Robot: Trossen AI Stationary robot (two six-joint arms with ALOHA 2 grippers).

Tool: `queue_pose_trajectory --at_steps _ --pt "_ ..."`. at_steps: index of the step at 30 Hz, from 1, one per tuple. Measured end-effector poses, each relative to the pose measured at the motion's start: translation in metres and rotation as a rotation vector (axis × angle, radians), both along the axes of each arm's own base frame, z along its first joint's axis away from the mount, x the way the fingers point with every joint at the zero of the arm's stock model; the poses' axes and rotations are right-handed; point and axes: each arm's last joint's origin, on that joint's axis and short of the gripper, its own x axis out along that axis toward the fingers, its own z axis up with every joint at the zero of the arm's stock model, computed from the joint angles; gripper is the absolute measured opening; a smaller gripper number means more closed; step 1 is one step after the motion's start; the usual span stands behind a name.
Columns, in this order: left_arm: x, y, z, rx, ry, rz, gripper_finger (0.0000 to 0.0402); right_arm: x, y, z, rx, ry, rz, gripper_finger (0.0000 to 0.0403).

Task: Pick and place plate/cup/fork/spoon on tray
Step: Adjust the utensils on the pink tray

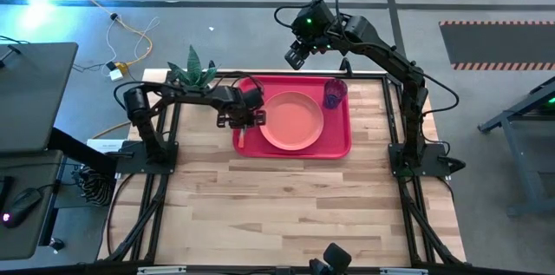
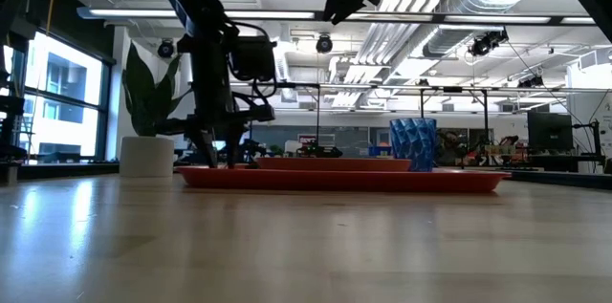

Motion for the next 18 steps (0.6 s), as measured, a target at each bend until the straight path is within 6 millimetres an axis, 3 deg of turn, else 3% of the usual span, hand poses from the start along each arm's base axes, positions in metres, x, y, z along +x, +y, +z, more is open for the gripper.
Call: queue_pose_trajectory --at_steps 18 --pt "-0.007 0.014 0.000 0.055 0.027 -0.085 0.0104 0.000 0.000 0.000 0.000 -0.001 0.000 0.0149"
